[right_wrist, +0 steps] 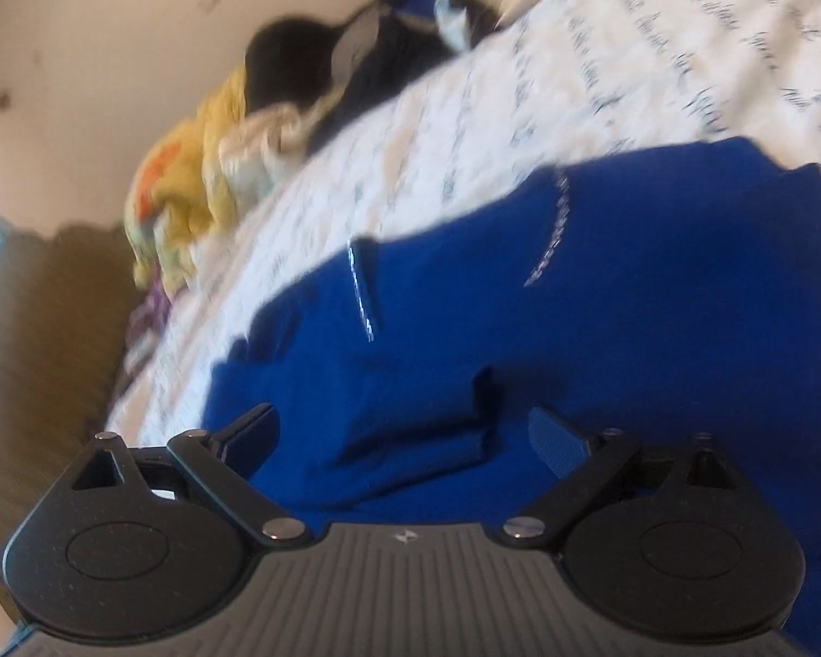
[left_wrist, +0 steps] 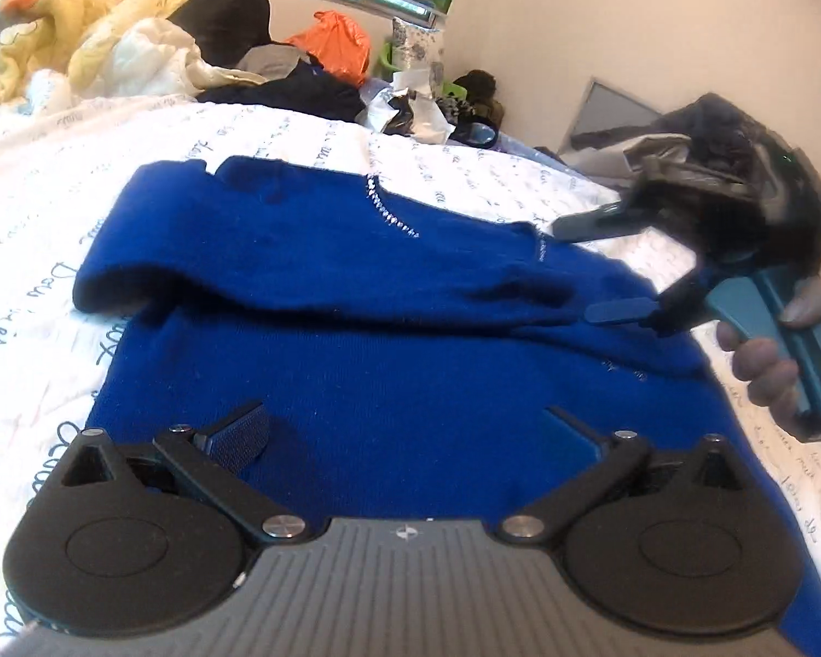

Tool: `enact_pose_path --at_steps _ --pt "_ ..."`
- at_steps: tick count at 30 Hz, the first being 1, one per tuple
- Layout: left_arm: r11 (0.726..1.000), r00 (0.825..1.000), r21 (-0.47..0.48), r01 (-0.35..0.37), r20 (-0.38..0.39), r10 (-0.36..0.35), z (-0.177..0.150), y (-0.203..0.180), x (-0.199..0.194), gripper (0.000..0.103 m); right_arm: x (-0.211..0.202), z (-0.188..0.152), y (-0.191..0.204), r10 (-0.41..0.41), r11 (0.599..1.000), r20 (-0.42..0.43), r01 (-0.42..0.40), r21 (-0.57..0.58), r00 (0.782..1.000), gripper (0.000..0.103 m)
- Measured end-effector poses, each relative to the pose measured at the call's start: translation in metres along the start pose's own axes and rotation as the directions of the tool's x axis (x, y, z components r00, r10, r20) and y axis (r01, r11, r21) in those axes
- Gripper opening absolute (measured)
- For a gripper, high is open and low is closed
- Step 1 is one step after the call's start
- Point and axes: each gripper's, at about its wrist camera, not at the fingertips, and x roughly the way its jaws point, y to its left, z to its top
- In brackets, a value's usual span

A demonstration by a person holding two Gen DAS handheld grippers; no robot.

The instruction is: Fold small clothes

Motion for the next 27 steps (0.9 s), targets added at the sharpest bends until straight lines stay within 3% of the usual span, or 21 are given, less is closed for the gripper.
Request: enact_pose_path --at_steps 5,7,8,12,14,17,20,23,27 --pt "1.0 1.0 0.007 0.0 0.0 0.0 0.0 0.0 -0.002 0.103 0.026 -0.006 0.03 -0.116 0.984 0.002 0.115 -0.138 0.993 0.092" --pt "1.0 1.0 0.006 0.0 0.001 0.0 0.0 0.0 -0.001 0.103 0.032 -0.01 0.044 -0.22 0.948 0.019 0.218 -0.233 0.975 0.053" --pt "1.0 1.0 0.006 0.0 0.001 0.0 -0.002 0.0 -0.001 0.103 0.032 -0.01 0.047 -0.234 0.941 0.013 0.23 -0.249 0.972 0.049" --pt "1.0 1.0 0.005 0.001 0.002 -0.001 -0.003 0.0 -0.001 0.103 0.025 -0.007 0.037 -0.152 0.976 -0.033 0.145 -0.164 0.988 0.047" --pt "1.0 1.0 0.004 0.001 0.002 -0.001 -0.002 0.0 0.0 0.103 0.019 -0.007 0.022 -0.029 0.999 -0.044 0.027 -0.035 0.999 0.048" --pt "1.0 1.0 0.005 0.001 0.002 -0.001 -0.002 0.0 -0.001 0.103 0.014 -0.007 0.0 0.09 0.989 -0.033 -0.085 0.121 0.995 0.048" --pt "1.0 1.0 0.005 0.001 0.002 -0.001 -0.003 0.0 -0.001 0.103 0.006 -0.007 -0.006 0.097 0.983 -0.007 -0.094 0.16 0.995 0.05" --pt "1.0 1.0 0.005 0.001 0.003 -0.001 -0.003 0.001 -0.001 0.103 0.0 -0.004 -0.002 0.0 0.994 0.015 -0.002 0.108 1.0 0.056" --pt "1.0 1.0 0.007 -0.001 0.002 0.001 -0.003 0.001 -0.001 0.103 0.006 -0.002 -0.005 -0.018 0.993 -0.007 0.019 0.12 1.0 0.056"
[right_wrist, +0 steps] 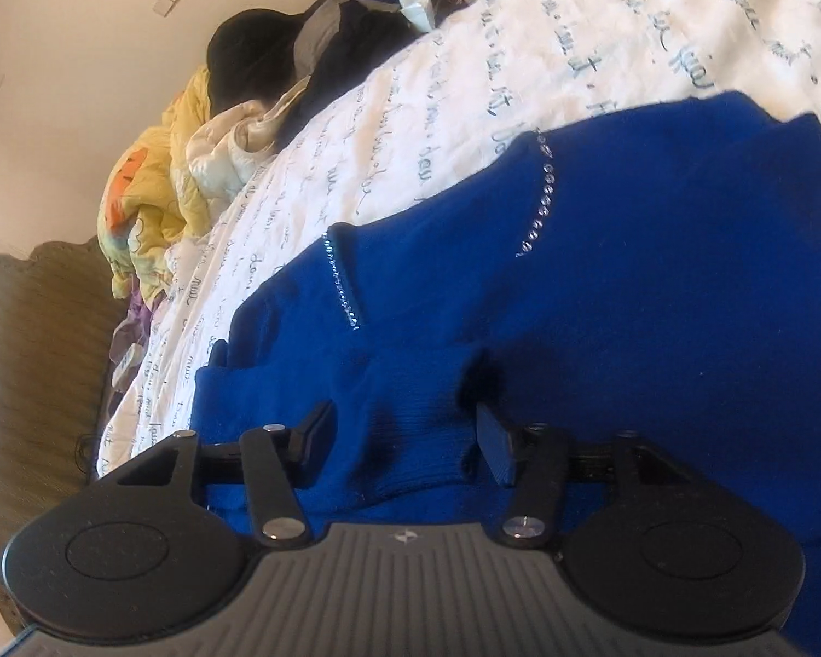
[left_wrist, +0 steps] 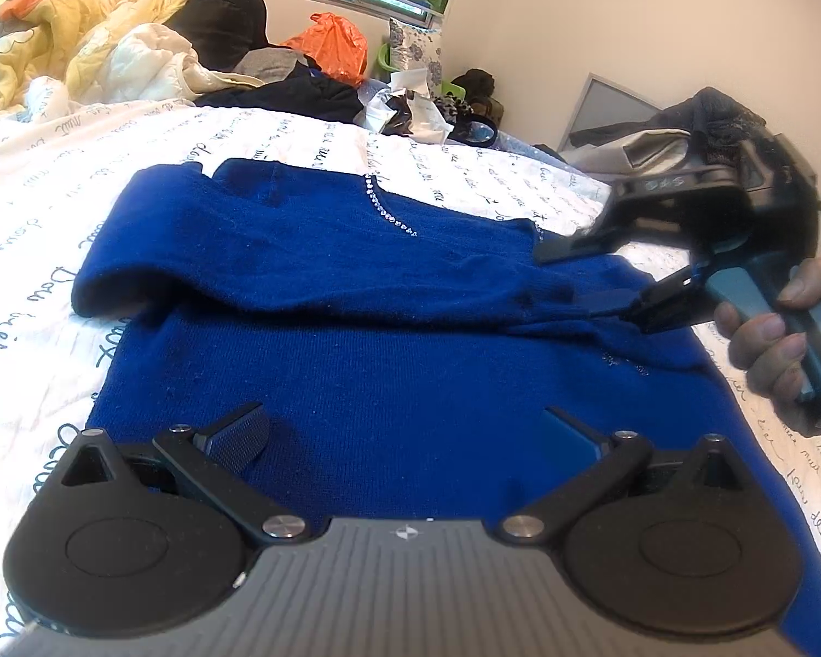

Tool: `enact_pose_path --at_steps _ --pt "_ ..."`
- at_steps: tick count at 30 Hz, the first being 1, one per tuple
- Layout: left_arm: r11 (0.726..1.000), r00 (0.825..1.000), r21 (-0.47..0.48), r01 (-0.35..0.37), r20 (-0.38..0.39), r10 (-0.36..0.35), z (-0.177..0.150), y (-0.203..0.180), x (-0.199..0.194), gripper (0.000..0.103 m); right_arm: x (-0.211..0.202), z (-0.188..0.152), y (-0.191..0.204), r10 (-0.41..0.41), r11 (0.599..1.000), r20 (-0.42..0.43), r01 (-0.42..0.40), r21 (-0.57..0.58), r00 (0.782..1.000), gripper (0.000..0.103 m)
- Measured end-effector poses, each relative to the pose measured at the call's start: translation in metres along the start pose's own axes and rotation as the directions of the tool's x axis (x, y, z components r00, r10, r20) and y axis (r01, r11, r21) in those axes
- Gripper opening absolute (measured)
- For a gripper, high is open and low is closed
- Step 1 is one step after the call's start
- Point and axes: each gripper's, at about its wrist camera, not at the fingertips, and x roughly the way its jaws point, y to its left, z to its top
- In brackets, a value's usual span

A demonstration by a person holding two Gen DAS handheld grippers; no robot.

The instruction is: Fold small clothes

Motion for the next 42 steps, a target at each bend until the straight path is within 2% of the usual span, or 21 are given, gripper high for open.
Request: enact_pose_path --at_steps 3,5,6,7,10,13,15,17,20,23,26,27,28,30,32,33,35,36,38,39,42 --pt "1.0 1.0 0.003 -0.003 -0.001 0.003 0.001 0.0 0.001 0.103 0.008 0.001 0.006 -0.01 1.0 0.002 0.01 -0.024 1.0 0.056" --pt "1.0 1.0 0.004 -0.004 -0.001 0.004 0.001 0.0 0.001 0.103 0.013 0.001 0.012 -0.026 0.998 0.003 0.026 -0.06 1.0 0.049" --pt "1.0 1.0 0.004 -0.004 -0.001 0.004 0.001 0.0 0.001 0.103 0.013 0.001 0.012 -0.04 0.996 -0.01 0.039 -0.081 0.999 0.016" --pt "1.0 1.0 0.005 -0.004 -0.001 0.004 0.001 0.001 0.001 0.103 0.015 0.001 0.015 -0.052 0.993 -0.014 0.051 -0.105 0.999 0.002" --pt "1.0 1.0 0.006 -0.005 -0.001 0.005 0.001 0.001 0.001 0.103 -0.006 0.008 0.03 -0.02 0.984 0.053 0.03 -0.178 0.998 0.002" --pt "1.0 1.0 0.008 -0.006 -0.001 0.006 0.001 0.001 0.001 0.103 -0.053 0.025 0.037 0.023 0.974 0.139 0.009 -0.226 0.99 0.001" --pt "1.0 1.0 0.004 -0.004 0.001 0.004 0.0 0.002 0.0 0.103 -0.081 0.038 0.025 -0.021 0.971 0.182 0.063 -0.229 0.983 0.001" --pt "1.0 1.0 -0.001 -0.002 0.002 0.002 0.0 0.002 0.0 0.103 -0.099 0.046 -0.002 -0.114 0.969 0.209 0.155 -0.194 0.971 0.001" --pt "1.0 1.0 -0.004 -0.004 0.004 0.004 0.001 0.003 0.001 0.103 -0.104 0.046 -0.056 -0.245 0.957 0.182 0.268 -0.115 0.952 0.001" --pt "1.0 1.0 0.012 -0.014 -0.011 0.014 0.004 0.003 0.0 0.103 -0.087 0.029 -0.094 -0.306 0.951 0.144 0.31 -0.009 0.941 0.007" --pt "0.999 1.0 0.026 -0.019 -0.004 0.019 0.032 0.012 -0.008 0.103 -0.107 0.019 -0.097 -0.214 0.977 0.249 0.212 0.032 0.945 0.011" --pt "1.0 0.999 0.011 -0.026 0.038 0.026 0.048 0.02 -0.011 0.103 -0.115 0.018 -0.095 -0.202 0.979 0.286 0.202 0.028 0.937 0.022" --pt "0.999 0.996 -0.005 -0.052 0.076 0.052 0.063 0.029 -0.01 0.103 -0.119 0.022 -0.093 -0.219 0.975 0.317 0.221 0.03 0.923 0.049" --pt "0.992 0.99 -0.032 -0.118 0.069 0.12 0.094 0.047 0.01 0.103 -0.117 0.03 -0.095 -0.294 0.952 0.331 0.306 0.016 0.897 0.087" --pt "0.985 0.987 -0.064 -0.161 -0.011 0.161 0.114 0.067 0.048 0.101 -0.104 0.04 -0.104 -0.333 0.939 0.303 0.344 0.02 0.893 0.087" --pt "0.98 0.983 -0.081 -0.18 -0.057 0.175 0.119 0.076 0.067 0.095 -0.097 0.043 -0.106 -0.329 0.942 0.287 0.334 0.034 0.9 0.086" --pt "0.972 0.969 -0.095 -0.214 -0.146 0.199 0.126 0.088 0.098 0.073 -0.081 0.045 -0.107 -0.284 0.958 0.265 0.285 0.034 0.922 0.079" --pt "0.973 0.965 -0.081 -0.218 -0.163 0.203 0.128 0.088 0.108 0.065 -0.074 0.044 -0.103 -0.27 0.961 0.256 0.275 0.017 0.928 0.06" --pt "0.971 0.962 0.021 -0.237 -0.132 0.237 0.128 0.074 0.115 0.024 -0.062 0.043 -0.091 -0.288 0.95 0.26 0.31 -0.045 0.921 0.041" --pt "0.96 0.954 0.065 -0.272 -0.114 0.278 0.128 0.068 0.115 0.012 -0.057 0.044 -0.087 -0.285 0.949 0.233 0.309 -0.069 0.93 0.011" --pt "0.943 0.949 0.136 -0.303 -0.049 0.312 0.124 0.06 0.102 0.012 -0.073 0.042 -0.077 -0.285 0.934 0.297 0.334 -0.128 0.911 0.01"
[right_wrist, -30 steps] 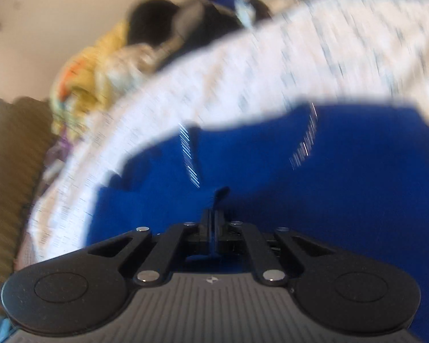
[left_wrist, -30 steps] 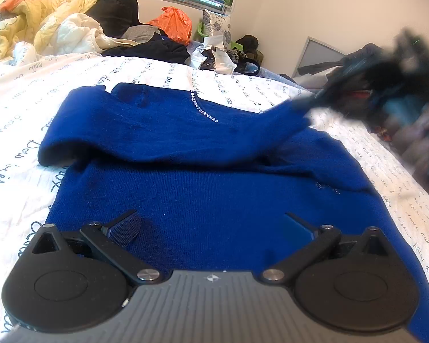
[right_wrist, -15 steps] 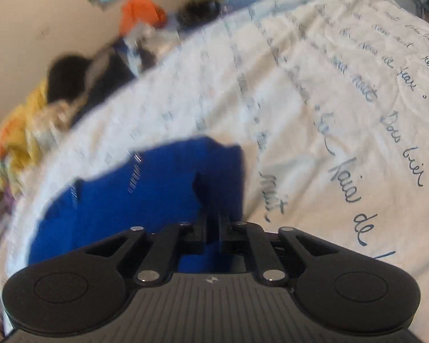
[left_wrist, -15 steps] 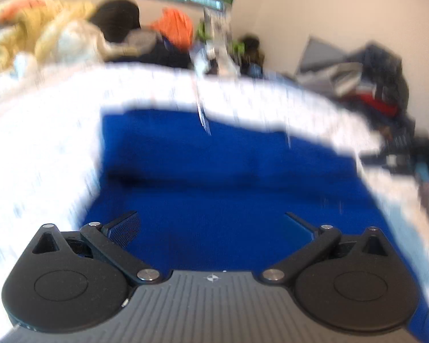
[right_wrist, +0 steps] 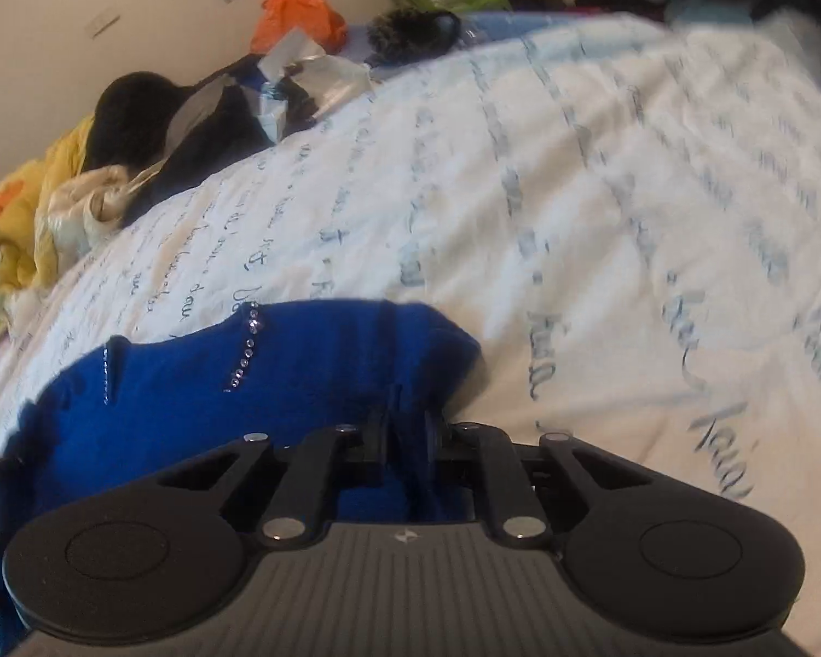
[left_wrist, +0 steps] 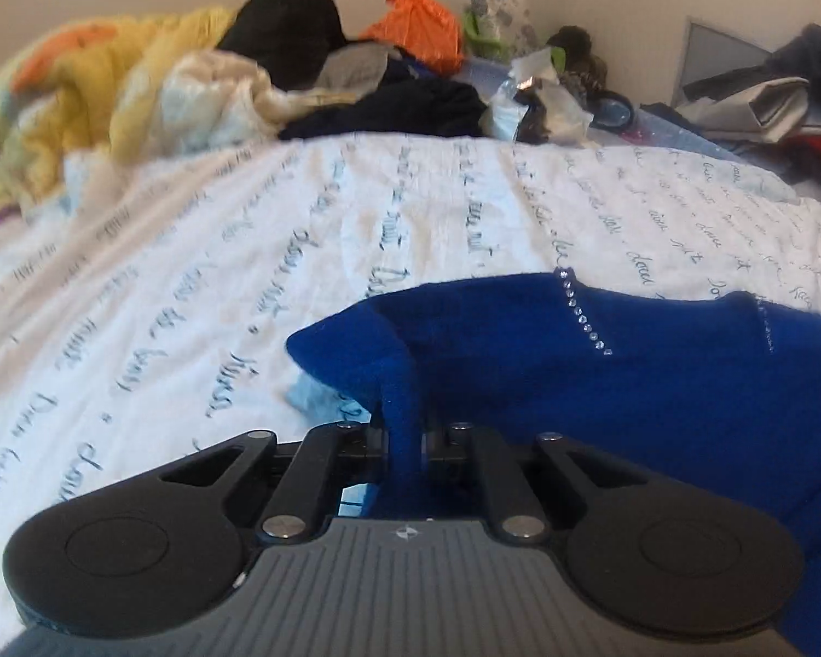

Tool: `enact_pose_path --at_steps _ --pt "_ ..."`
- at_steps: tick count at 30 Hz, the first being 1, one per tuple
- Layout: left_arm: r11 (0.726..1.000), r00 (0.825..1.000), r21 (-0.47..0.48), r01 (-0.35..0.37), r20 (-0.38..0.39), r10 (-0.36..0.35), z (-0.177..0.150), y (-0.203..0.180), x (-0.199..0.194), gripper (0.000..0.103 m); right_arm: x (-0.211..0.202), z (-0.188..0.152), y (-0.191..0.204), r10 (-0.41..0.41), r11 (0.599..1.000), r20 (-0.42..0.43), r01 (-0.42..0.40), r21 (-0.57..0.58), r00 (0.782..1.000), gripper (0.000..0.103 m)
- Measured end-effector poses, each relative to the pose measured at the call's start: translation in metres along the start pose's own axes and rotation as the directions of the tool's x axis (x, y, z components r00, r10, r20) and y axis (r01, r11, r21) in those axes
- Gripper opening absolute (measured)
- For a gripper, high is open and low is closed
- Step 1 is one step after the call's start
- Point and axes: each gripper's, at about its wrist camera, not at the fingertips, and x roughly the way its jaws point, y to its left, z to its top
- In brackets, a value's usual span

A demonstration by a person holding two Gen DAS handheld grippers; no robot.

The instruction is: Fold small clothes

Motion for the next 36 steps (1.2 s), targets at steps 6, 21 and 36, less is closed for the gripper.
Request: enact_pose_path --at_steps 6,21,36 --pt "0.993 0.999 0.118 -0.003 0.052 -0.003 -0.014 -0.011 -0.007 0.018 0.003 -0.016 -0.024 0.005 0.996 0.031 -0.008 0.088 0.999 0.012" --pt "0.935 0.993 0.335 0.118 -0.029 -0.115 0.049 -0.058 0.072 0.046 0.078 0.041 0.047 -0.01 0.943 -0.14 -0.037 -0.332 0.99 0.054" --pt "0.949 0.982 0.311 0.051 0.155 -0.104 0.029 -0.068 0.006 0.061 0.031 0.019 0.049 0.002 0.982 0.067 0.011 -0.189 0.998 0.022"
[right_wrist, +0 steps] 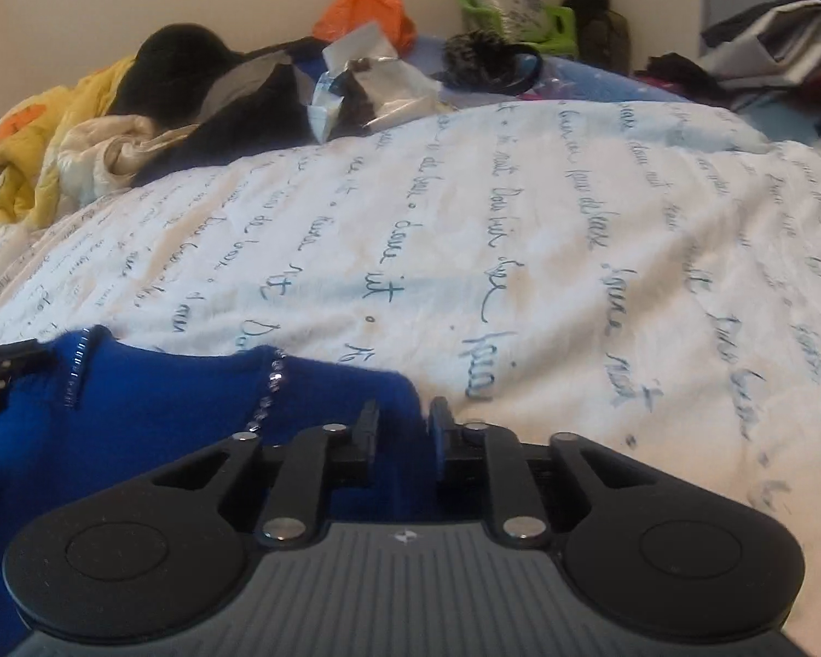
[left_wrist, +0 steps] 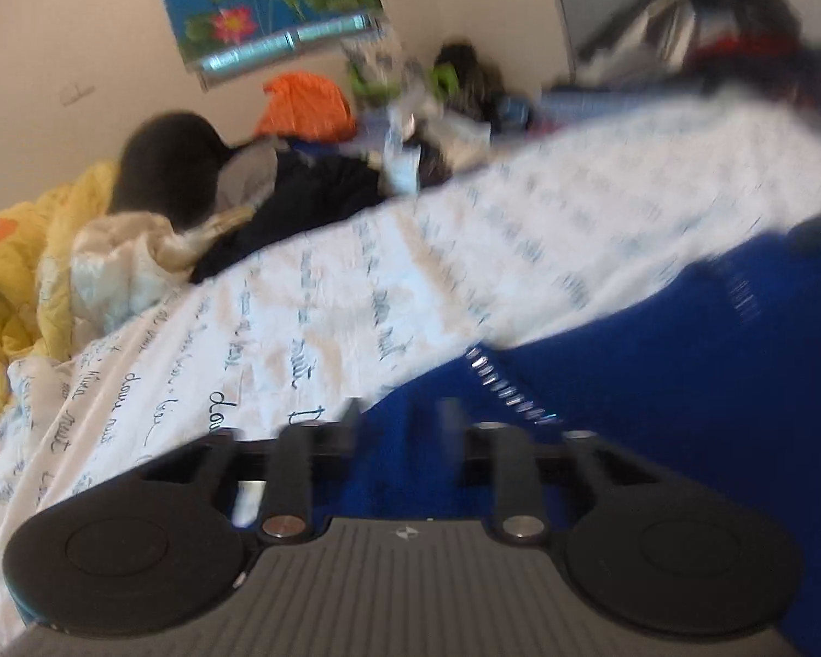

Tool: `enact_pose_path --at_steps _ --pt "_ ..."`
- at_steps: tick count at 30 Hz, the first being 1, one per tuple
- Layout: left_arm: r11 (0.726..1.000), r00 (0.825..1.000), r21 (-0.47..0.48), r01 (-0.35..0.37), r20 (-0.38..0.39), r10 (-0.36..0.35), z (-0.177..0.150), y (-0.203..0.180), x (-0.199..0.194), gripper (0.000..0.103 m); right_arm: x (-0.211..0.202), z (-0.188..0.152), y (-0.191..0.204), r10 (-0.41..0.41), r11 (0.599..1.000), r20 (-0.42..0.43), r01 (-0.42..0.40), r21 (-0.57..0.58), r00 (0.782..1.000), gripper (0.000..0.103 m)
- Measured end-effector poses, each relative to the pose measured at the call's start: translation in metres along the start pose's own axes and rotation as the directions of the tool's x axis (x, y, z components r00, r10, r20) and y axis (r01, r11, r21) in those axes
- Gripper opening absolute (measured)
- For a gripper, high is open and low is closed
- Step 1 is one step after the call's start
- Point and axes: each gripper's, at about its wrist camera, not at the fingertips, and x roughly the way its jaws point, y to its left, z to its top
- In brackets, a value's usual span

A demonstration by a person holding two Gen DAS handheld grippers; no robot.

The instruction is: Fold small clothes

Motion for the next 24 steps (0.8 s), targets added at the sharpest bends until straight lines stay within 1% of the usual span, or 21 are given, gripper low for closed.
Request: enact_pose_path --at_steps 1,2,3,4,5,6,7,8,9,12,13,14,15,16,17,18,19,20,21,22,24 --pt "0.998 0.998 -0.03 0.055 0.031 -0.054 -0.005 -0.004 -0.018 0.088 -0.018 -0.007 0.008 0.035 0.999 0.04 -0.034 -0.012 0.999 0.024" --pt "0.993 0.994 -0.048 0.105 0.047 -0.102 -0.012 -0.012 -0.031 0.094 -0.03 -0.015 0.02 0.078 0.997 0.05 -0.076 -0.032 0.996 0.027" --pt "0.987 0.989 -0.061 0.146 0.029 -0.144 -0.019 -0.021 -0.037 0.093 -0.036 -0.023 0.031 0.106 0.994 0.035 -0.105 -0.042 0.994 0.036" --pt "0.983 0.985 -0.069 0.169 -0.022 -0.171 -0.026 -0.032 -0.036 0.084 -0.037 -0.031 0.043 0.123 0.991 0.003 -0.123 -0.058 0.992 0.042" --pt "0.982 0.98 -0.068 0.174 -0.081 -0.179 -0.035 -0.041 -0.03 0.079 -0.034 -0.041 0.055 0.11 0.99 -0.031 -0.113 -0.087 0.993 0.042" --pt "0.983 0.977 -0.069 0.17 -0.118 -0.177 -0.046 -0.047 -0.023 0.078 -0.029 -0.052 0.063 0.069 0.99 -0.062 -0.076 -0.122 0.996 0.042" --pt "0.986 0.986 -0.08 0.144 -0.069 -0.15 -0.056 -0.042 -0.026 0.096 -0.022 -0.064 0.066 0.026 0.987 -0.084 -0.039 -0.156 0.996 0.041" --pt "0.988 0.987 -0.103 0.118 -0.092 -0.128 -0.058 -0.033 -0.024 0.102 -0.026 -0.077 0.064 0.035 0.978 -0.006 -0.036 -0.203 0.999 0.042" --pt "0.987 0.988 -0.139 0.087 -0.118 -0.103 -0.058 -0.022 -0.025 0.102 -0.029 -0.085 0.054 0.052 0.978 0.032 -0.044 -0.205 0.998 0.043" --pt "0.989 0.992 -0.146 0.011 -0.123 -0.029 -0.061 0.001 -0.051 0.087 -0.047 -0.08 0.031 0.027 0.999 0.009 -0.026 -0.025 1.0 0.043" --pt "0.985 0.992 -0.171 0.009 -0.125 -0.031 -0.062 0.003 -0.065 0.087 -0.058 -0.08 0.035 0.011 1.0 0.005 -0.011 -0.006 1.0 0.045" --pt "0.978 0.991 -0.206 0.038 -0.115 -0.063 -0.064 0.002 -0.079 0.088 -0.067 -0.081 0.044 -0.011 1.0 0.009 0.011 -0.01 1.0 0.046" --pt "0.968 0.989 -0.235 0.084 -0.1 -0.11 -0.067 -0.002 -0.091 0.091 -0.078 -0.085 0.056 0.001 1.0 0.026 0.0 -0.028 1.0 0.048" --pt "0.962 0.985 -0.246 0.121 -0.093 -0.148 -0.071 -0.009 -0.101 0.097 -0.085 -0.09 0.066 0.045 0.998 0.037 -0.043 -0.048 0.998 0.05" --pt "0.959 0.978 -0.24 0.151 -0.104 -0.18 -0.077 -0.021 -0.106 0.1 -0.087 -0.094 0.075 0.08 0.995 0.029 -0.079 -0.064 0.996 0.055" --pt "0.963 0.972 -0.214 0.163 -0.133 -0.195 -0.085 -0.032 -0.107 0.1 -0.083 -0.101 0.082 0.085 0.993 -0.004 -0.085 -0.085 0.996 0.07" --pt "0.971 0.967 -0.184 0.154 -0.173 -0.186 -0.094 -0.04 -0.105 0.101 -0.074 -0.11 0.085 0.06 0.991 -0.044 -0.065 -0.114 0.997 0.079" --pt "0.983 0.982 -0.14 0.115 -0.135 -0.134 -0.104 -0.046 -0.111 0.103 -0.067 -0.121 0.086 0.029 0.984 -0.03 -0.034 -0.177 0.999 0.079" --pt "0.985 0.984 -0.145 0.097 -0.135 -0.117 -0.109 -0.045 -0.118 0.103 -0.067 -0.13 0.085 -0.004 0.97 0.008 0.006 -0.242 1.0 0.08" --pt "0.979 0.979 -0.178 0.098 -0.162 -0.127 -0.111 -0.04 -0.125 0.098 -0.069 -0.128 0.08 -0.015 0.977 -0.006 0.014 -0.215 1.0 0.08" --pt "0.962 0.972 -0.249 0.109 -0.176 -0.155 -0.117 -0.035 -0.144 0.096 -0.079 -0.121 0.077 -0.101 0.984 -0.059 0.091 -0.155 0.993 0.08"
